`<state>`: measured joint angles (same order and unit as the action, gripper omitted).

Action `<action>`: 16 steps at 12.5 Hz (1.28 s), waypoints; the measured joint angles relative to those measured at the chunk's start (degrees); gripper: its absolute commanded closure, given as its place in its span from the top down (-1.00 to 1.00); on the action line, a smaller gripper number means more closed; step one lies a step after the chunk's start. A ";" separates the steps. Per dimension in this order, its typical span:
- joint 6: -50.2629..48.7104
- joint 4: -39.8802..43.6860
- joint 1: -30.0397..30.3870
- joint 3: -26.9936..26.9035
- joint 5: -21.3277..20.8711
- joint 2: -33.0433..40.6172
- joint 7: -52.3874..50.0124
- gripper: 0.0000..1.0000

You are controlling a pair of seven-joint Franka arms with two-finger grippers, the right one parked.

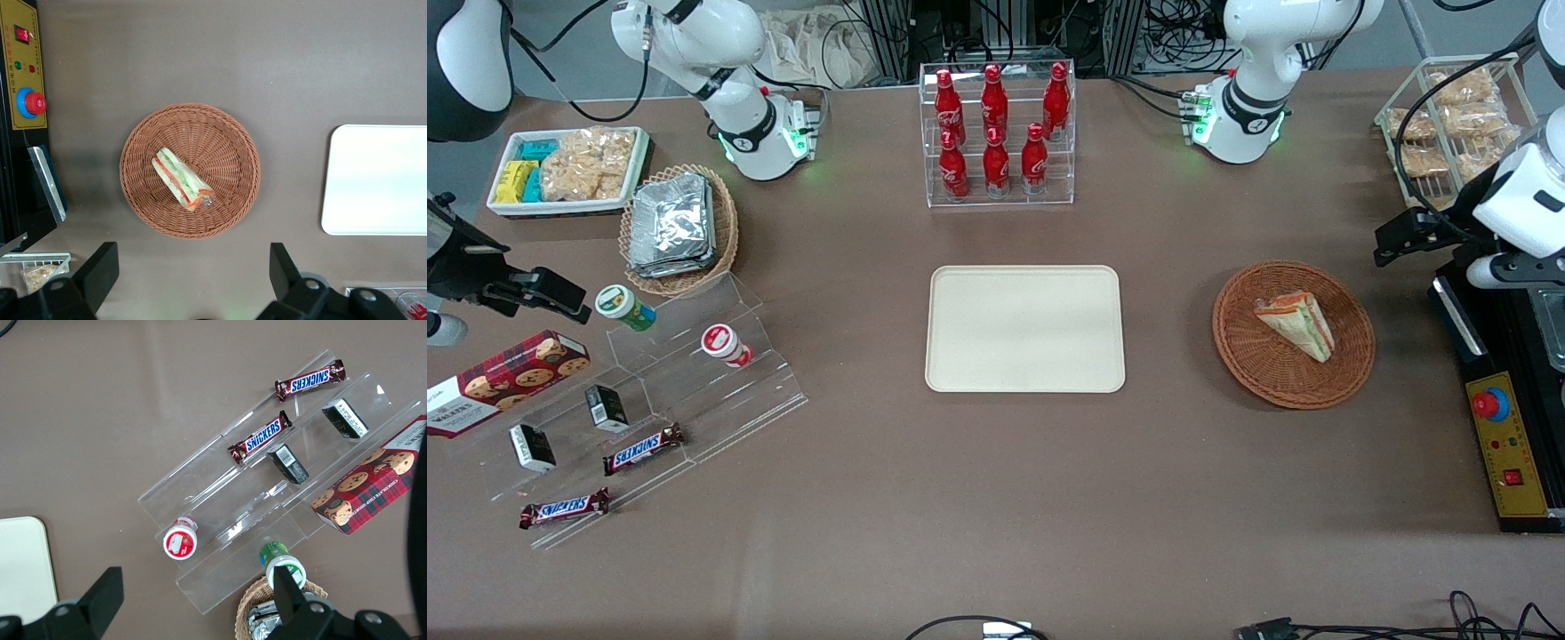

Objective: Place sandwich from basket to tray
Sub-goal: 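Move the left gripper down over the wrapped sandwich in the wicker basket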

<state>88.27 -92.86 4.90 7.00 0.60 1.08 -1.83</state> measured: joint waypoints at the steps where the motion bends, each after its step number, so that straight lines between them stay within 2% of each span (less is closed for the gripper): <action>1: -0.32 0.28 0.00 0.00 0.01 0.00 0.00 1.00; 7: -1.91 0.64 0.03 -0.35 -0.04 -0.23 0.03 1.00; 10: -1.67 -1.97 1.50 -1.33 -0.08 -0.80 -0.04 1.00; 12: 1.61 -6.90 2.40 -1.58 -0.08 -0.32 -0.26 1.00; 16: 15.49 -24.16 2.48 -1.54 -0.08 5.37 -3.99 1.00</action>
<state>103.76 -117.02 7.38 5.46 0.52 6.45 -5.83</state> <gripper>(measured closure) 0.000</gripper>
